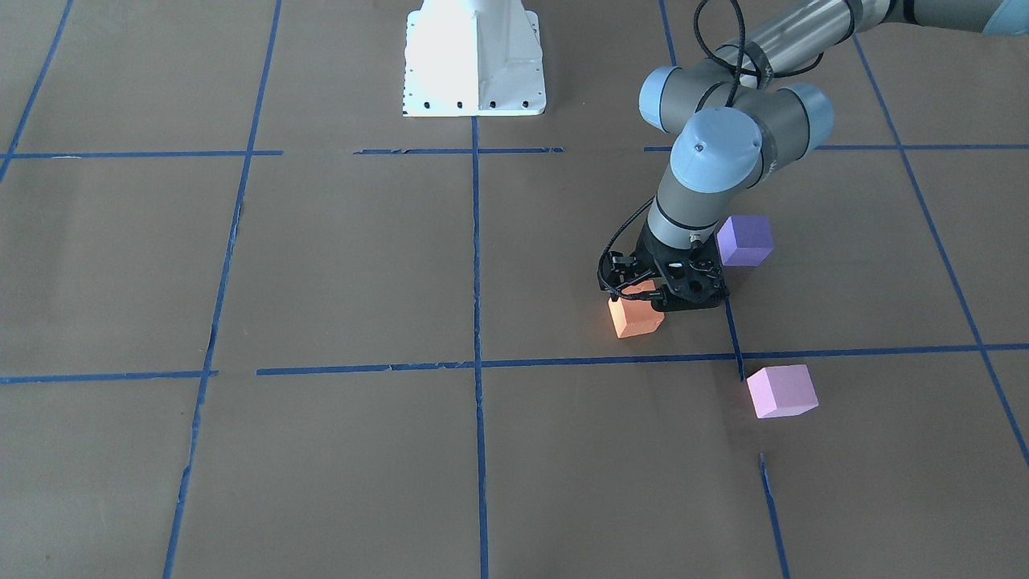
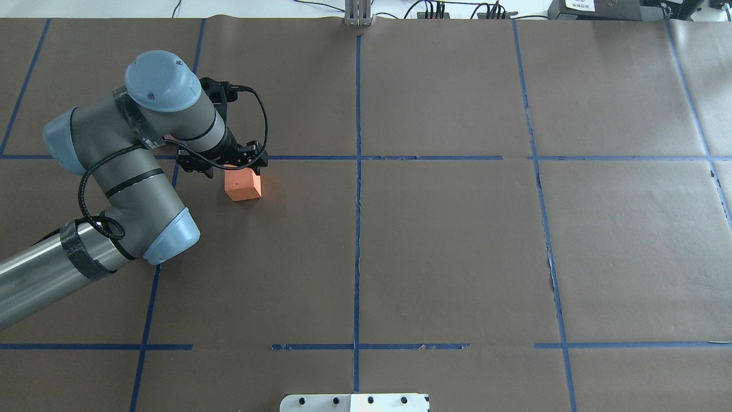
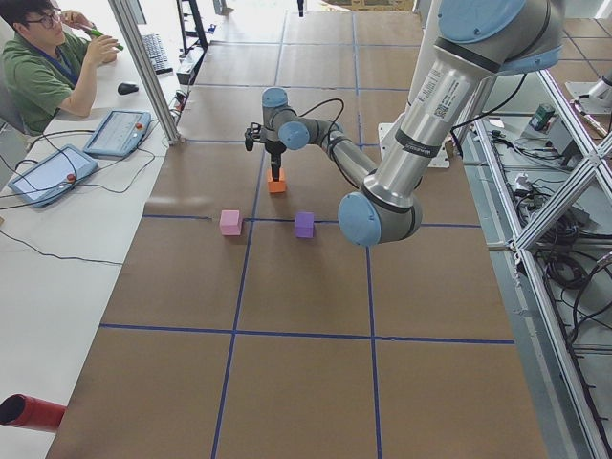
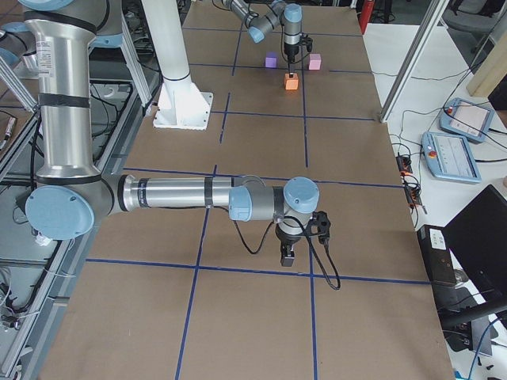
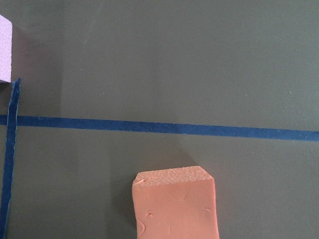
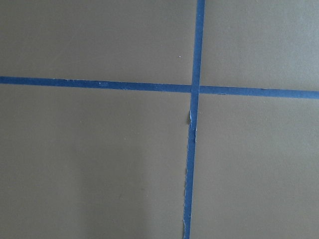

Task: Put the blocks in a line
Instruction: 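Move the left gripper over the orange cube and lower around it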

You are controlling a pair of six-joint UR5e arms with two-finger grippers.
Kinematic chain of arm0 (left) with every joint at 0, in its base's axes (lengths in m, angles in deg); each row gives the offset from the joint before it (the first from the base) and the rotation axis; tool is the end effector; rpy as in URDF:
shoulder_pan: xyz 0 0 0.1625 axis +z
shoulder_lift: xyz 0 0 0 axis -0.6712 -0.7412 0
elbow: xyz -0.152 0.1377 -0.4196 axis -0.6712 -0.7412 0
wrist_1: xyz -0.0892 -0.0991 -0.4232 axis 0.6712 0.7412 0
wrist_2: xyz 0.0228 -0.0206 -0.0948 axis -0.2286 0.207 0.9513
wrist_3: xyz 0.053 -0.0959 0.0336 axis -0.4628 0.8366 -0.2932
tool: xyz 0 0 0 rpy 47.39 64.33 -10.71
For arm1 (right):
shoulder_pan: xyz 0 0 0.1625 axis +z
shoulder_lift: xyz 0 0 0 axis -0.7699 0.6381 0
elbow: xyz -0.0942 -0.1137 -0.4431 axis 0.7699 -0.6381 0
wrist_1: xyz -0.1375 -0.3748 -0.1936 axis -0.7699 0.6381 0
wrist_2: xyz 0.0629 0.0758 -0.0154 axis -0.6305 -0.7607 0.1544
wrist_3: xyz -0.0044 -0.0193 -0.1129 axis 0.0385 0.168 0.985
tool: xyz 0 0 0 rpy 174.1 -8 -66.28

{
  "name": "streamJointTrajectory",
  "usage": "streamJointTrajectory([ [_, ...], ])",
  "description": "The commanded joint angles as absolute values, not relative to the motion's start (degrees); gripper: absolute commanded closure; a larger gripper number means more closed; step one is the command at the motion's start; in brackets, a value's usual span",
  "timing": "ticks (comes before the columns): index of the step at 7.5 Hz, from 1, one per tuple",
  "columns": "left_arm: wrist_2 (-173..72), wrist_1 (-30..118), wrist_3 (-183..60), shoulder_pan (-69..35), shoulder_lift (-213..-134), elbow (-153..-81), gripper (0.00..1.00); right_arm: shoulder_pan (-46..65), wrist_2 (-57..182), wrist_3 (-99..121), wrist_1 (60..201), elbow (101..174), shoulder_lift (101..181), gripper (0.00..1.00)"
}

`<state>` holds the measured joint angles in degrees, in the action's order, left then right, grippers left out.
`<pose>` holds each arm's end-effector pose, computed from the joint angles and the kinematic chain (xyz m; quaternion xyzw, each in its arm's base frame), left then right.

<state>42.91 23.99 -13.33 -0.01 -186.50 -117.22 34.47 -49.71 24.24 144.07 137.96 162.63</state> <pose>0.4962 -0.5643 0.3378 0.0219 0.3883 -0.0480 0.9200 0.0051 -0.5197 0.6871 -0.0088 -0.3850 -0.0244 0.9225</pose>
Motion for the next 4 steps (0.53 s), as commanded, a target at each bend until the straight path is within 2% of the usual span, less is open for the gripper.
streamJointTrajectory([
  [1,42.55,24.23,-12.97,-0.03,-187.35,-115.32,0.00,34.47,-49.71,24.31,144.07,137.96,162.63,0.00],
  [4,42.55,25.46,-12.18,0.06,-188.49,-112.33,0.00,34.47,-49.71,24.23,144.16,137.96,162.63,0.00],
])
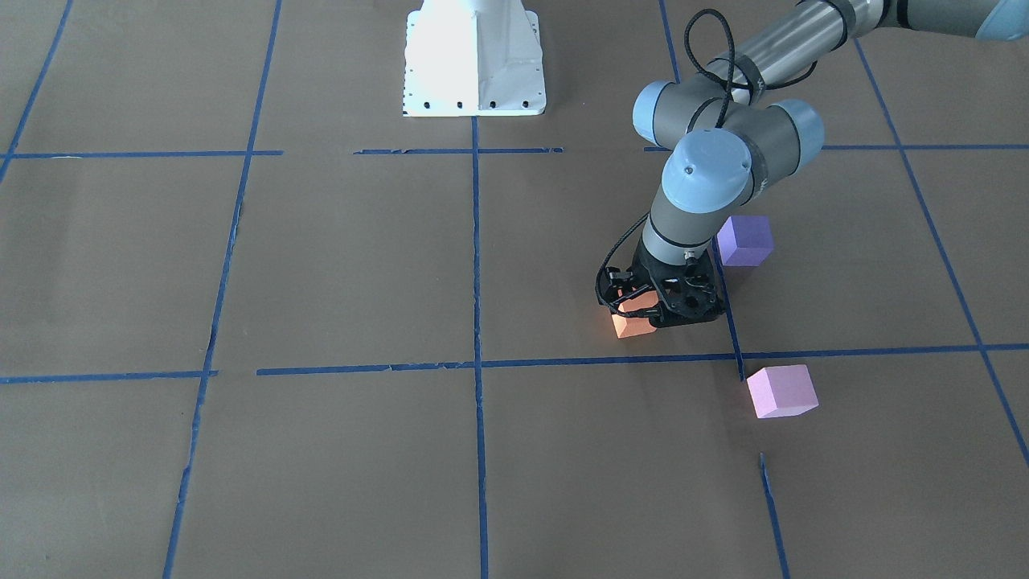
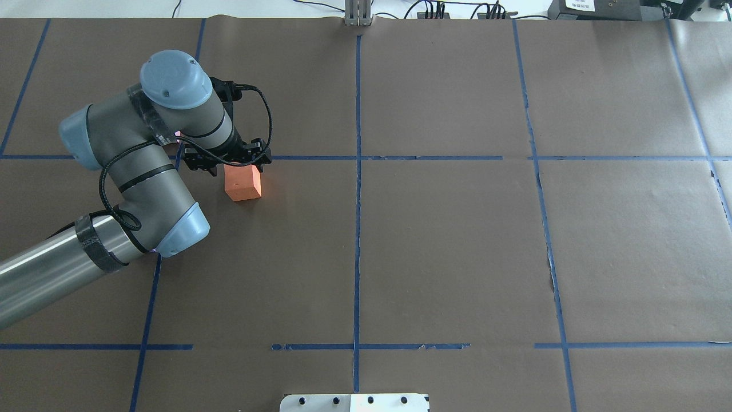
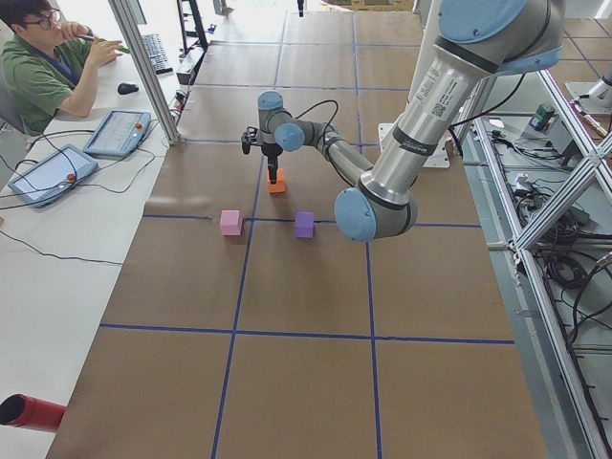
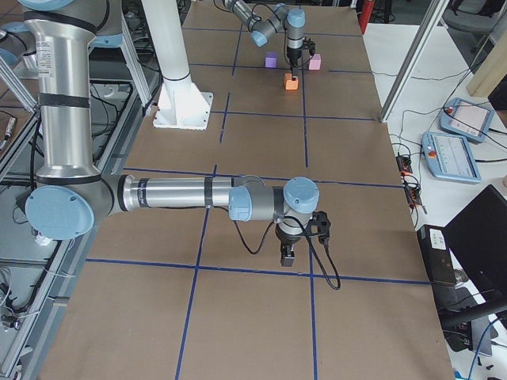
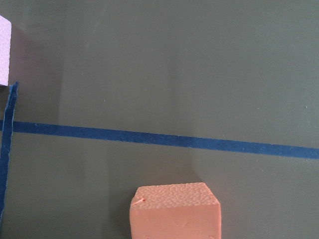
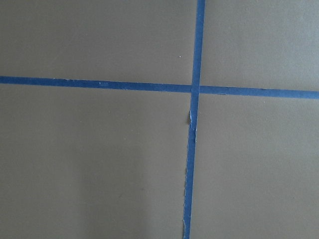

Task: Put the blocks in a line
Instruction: 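Move the left gripper over the orange cube and lower around it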

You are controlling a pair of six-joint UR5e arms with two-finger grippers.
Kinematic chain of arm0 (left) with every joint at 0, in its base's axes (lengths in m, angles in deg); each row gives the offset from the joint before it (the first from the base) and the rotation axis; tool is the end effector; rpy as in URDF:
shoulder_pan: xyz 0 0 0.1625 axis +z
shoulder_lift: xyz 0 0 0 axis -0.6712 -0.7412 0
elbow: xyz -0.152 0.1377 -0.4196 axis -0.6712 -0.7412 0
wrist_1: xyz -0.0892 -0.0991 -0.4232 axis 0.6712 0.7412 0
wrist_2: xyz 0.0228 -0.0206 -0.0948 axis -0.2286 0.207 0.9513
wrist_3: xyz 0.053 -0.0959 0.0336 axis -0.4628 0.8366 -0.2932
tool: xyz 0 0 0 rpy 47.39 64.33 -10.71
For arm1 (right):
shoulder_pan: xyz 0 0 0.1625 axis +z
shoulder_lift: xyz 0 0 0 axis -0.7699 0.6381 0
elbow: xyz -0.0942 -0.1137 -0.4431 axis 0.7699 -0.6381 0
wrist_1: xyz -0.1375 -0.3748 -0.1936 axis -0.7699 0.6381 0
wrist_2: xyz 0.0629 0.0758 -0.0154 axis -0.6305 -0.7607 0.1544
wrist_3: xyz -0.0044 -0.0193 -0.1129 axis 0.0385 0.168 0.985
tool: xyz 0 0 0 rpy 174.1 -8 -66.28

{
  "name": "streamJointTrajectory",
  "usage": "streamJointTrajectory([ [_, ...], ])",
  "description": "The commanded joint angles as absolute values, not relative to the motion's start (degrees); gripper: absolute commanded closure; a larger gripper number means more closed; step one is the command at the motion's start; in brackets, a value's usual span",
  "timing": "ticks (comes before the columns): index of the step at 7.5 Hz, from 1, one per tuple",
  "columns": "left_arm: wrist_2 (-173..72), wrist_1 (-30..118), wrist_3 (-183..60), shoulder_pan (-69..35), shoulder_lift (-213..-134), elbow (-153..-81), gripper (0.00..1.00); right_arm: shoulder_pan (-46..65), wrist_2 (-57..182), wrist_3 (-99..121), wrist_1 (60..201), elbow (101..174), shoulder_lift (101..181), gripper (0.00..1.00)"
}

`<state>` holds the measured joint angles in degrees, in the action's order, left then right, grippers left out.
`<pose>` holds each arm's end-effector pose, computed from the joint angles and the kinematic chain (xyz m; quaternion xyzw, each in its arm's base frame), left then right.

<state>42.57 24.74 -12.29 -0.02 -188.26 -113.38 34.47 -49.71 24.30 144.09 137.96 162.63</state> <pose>0.5105 -0.5783 0.3464 0.0141 0.3787 -0.0603 0.9234 0.0051 -0.5196 0.6872 -0.0088 -0.3850 -0.0248 0.9225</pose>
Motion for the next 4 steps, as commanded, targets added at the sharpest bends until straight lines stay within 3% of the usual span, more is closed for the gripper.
streamJointTrajectory([
  [1,42.55,27.64,-12.18,0.06,-188.41,-110.41,0.00,34.47,-49.80,24.22,144.16,137.96,162.63,0.00],
  [4,42.64,29.68,-12.09,0.85,-187.97,-109.42,0.03,34.47,-49.71,24.23,144.07,137.96,162.63,0.00],
])
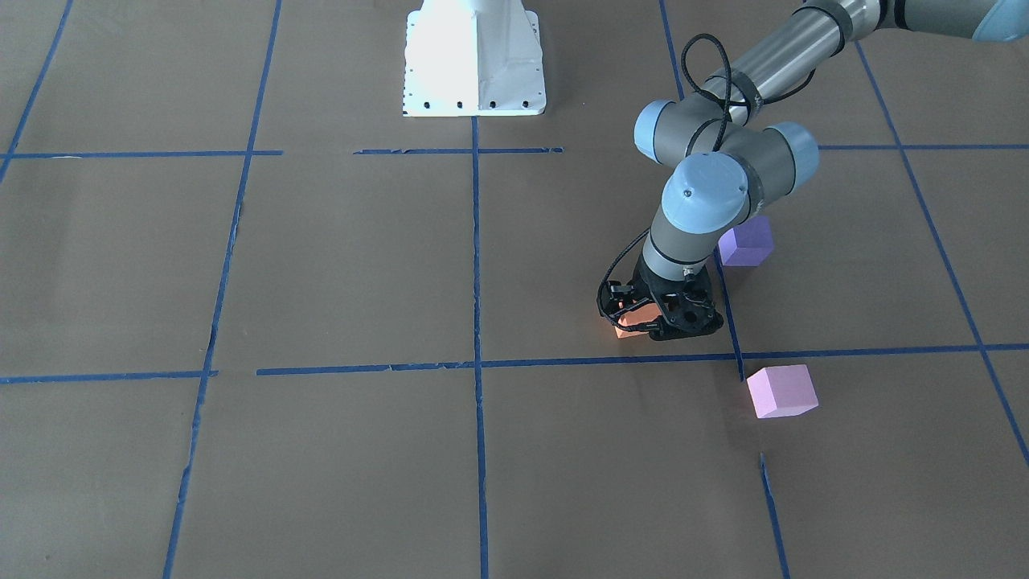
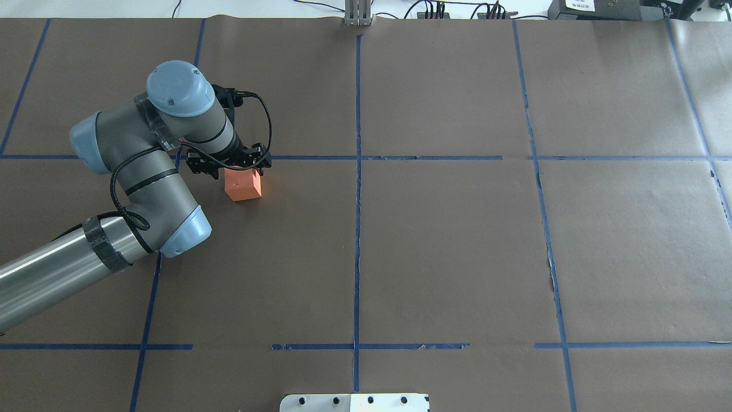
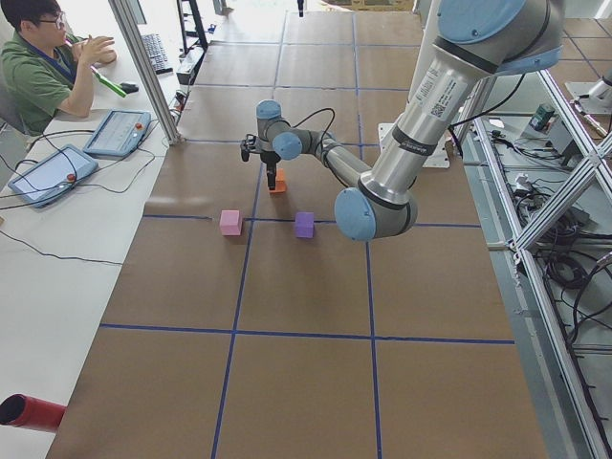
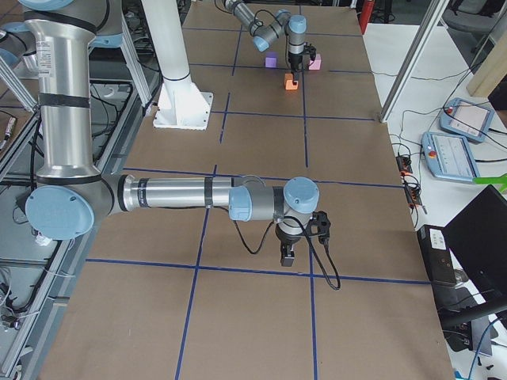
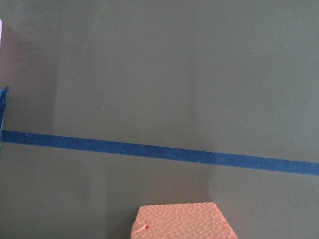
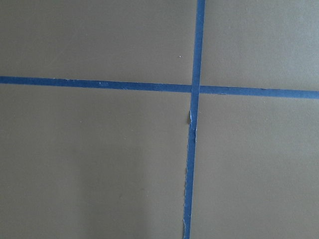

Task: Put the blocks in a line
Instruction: 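Close the left gripper on the orange cube and lift it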

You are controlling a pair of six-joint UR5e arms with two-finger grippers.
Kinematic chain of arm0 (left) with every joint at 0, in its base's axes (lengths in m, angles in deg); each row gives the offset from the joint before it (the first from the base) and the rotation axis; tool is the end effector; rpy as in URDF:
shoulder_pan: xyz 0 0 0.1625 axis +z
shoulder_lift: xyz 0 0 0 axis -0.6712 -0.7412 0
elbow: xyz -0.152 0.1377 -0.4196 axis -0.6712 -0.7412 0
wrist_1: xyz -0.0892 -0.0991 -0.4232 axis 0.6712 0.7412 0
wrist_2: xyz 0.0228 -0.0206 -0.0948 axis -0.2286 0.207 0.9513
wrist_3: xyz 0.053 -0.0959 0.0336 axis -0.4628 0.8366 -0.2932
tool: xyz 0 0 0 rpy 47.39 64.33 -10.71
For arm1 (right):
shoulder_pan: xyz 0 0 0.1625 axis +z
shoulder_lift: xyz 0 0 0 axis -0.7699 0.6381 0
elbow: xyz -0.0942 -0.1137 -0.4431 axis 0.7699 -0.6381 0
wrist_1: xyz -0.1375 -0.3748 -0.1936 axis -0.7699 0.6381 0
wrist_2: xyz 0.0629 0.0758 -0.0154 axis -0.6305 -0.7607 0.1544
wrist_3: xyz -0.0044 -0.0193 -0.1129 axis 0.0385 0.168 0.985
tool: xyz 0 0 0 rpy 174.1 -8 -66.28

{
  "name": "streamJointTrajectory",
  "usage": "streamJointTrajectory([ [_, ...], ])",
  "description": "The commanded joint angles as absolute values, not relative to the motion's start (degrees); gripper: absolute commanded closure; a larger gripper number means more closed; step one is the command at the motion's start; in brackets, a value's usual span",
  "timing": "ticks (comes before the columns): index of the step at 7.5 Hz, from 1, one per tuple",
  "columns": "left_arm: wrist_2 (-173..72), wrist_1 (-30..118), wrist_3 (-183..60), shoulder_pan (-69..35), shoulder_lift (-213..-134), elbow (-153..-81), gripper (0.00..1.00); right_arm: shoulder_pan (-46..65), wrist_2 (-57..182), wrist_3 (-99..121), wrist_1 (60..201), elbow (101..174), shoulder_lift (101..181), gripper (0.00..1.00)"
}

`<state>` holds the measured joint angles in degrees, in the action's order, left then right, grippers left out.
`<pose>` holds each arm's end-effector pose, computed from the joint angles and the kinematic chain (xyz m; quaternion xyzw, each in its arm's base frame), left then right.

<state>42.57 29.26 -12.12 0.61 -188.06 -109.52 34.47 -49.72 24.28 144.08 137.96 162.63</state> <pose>0.5270 -0.5817 0.3722 0.0138 0.3817 -0.0556 0.9225 0.0051 -0.5196 0.6871 -0.0088 -0.3851 -0.0247 0.9225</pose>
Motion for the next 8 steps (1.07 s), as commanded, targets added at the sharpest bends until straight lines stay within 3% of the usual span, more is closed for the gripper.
streamJointTrajectory([
  [1,42.64,29.68,-12.18,0.85,-187.88,-109.51,0.06,34.47,-49.71,24.31,144.07,137.96,162.63,0.00],
  [2,42.73,29.60,-12.27,0.85,-187.79,-109.86,0.17,34.47,-49.71,24.31,144.07,137.96,162.63,0.00],
  [4,42.90,28.72,-12.53,0.77,-187.79,-112.13,0.66,34.47,-49.71,24.23,144.07,137.96,162.63,0.00],
  [6,42.73,19.11,-13.75,-0.72,-186.47,-122.46,0.99,34.47,-49.71,24.31,144.07,137.96,162.63,0.00],
  [8,42.64,10.81,-20.59,-5.89,-186.91,-129.00,1.00,34.47,-49.71,24.31,144.07,137.96,162.63,0.00],
])
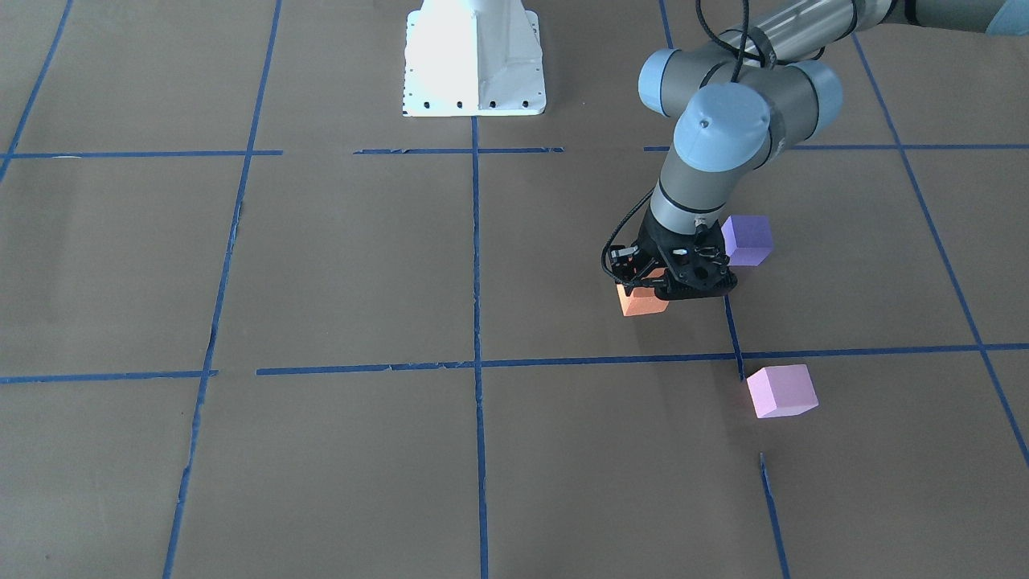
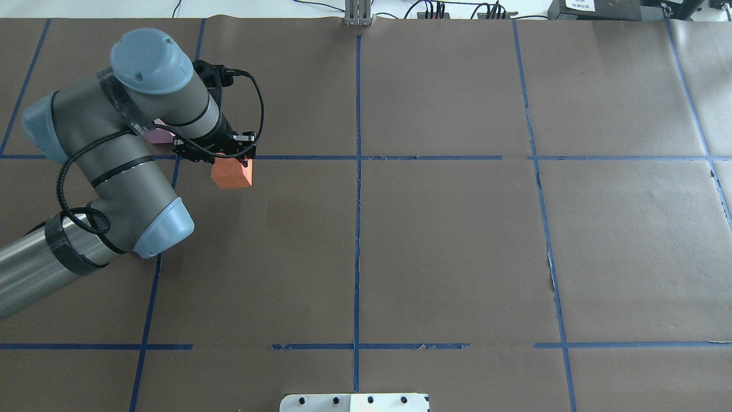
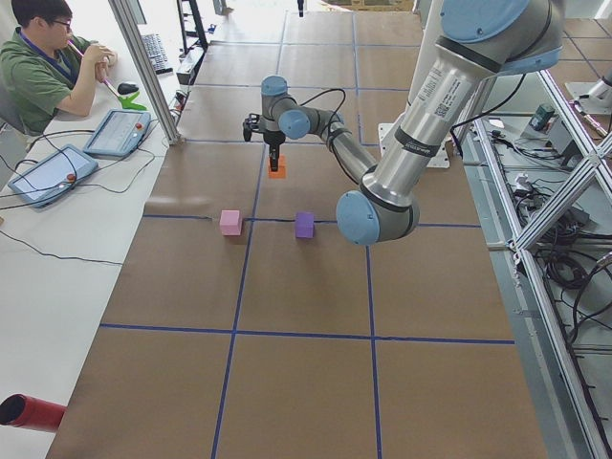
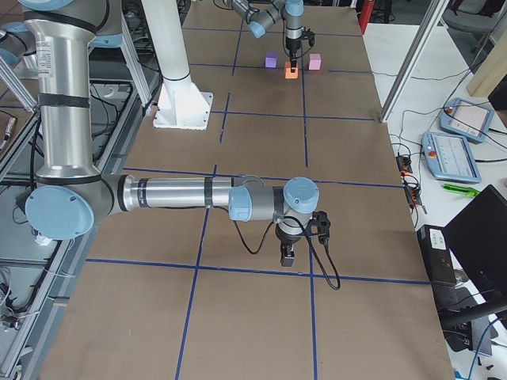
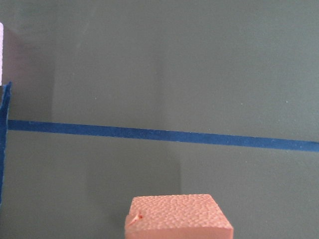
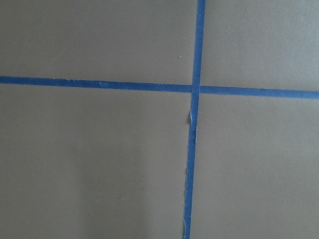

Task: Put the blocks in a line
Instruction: 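Carry the orange cube with the left gripper toward the pink cube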

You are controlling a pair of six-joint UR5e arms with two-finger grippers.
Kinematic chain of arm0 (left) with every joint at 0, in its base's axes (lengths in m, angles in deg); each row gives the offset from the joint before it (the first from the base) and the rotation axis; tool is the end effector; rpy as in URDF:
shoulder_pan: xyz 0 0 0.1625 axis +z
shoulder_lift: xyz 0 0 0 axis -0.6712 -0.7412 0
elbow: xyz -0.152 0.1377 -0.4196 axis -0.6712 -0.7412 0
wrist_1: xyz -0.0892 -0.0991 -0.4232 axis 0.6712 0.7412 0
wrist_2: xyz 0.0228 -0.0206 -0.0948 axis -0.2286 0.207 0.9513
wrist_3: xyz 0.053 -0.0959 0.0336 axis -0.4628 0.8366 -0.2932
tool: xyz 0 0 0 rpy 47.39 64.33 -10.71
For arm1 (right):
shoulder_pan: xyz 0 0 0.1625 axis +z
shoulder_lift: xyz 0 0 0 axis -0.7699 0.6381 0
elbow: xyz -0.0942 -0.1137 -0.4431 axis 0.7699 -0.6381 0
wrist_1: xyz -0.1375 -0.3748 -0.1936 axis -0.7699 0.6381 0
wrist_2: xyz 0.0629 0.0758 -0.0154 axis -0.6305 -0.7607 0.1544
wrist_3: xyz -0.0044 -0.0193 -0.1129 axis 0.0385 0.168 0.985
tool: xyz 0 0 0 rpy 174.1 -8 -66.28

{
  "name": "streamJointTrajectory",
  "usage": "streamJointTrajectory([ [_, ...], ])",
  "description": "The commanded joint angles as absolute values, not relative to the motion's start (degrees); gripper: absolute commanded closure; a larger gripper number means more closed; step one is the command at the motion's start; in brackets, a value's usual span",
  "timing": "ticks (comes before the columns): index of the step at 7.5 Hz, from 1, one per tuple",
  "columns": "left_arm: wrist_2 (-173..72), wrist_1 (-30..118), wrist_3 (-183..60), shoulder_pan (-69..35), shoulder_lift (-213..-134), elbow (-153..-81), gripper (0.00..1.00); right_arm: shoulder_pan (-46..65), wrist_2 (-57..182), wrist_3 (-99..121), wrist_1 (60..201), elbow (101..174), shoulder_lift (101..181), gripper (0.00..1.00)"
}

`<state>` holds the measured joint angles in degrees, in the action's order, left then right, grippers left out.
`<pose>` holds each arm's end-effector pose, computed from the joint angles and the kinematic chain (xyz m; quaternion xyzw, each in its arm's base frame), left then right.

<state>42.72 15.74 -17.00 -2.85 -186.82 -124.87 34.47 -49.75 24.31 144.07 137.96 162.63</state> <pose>0.4436 -0.5646 0.2907 0.0437 0.3839 -0.0425 0.9214 0.0050 -0.5196 0.6871 -0.0086 -0.3854 -0.0249 0.9224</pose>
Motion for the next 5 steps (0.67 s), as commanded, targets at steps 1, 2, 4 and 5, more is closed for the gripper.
streamJointTrajectory([
  [1,42.55,9.13,-24.88,-9.39,-187.00,-129.37,1.00,34.47,-49.71,24.23,144.07,137.96,162.63,0.00],
  [2,43.07,9.46,-34.15,-13.43,-186.22,-128.77,1.00,34.47,-49.71,24.31,144.07,137.96,162.63,0.00],
  [4,45.34,14.87,-39.33,-15.84,-179.23,-128.15,1.00,34.47,-49.71,24.31,144.07,137.96,162.63,0.00],
  [5,46.58,21.96,-38.82,-15.76,-175.09,-126.06,1.00,34.47,-49.71,24.23,144.07,137.96,162.63,0.00],
])
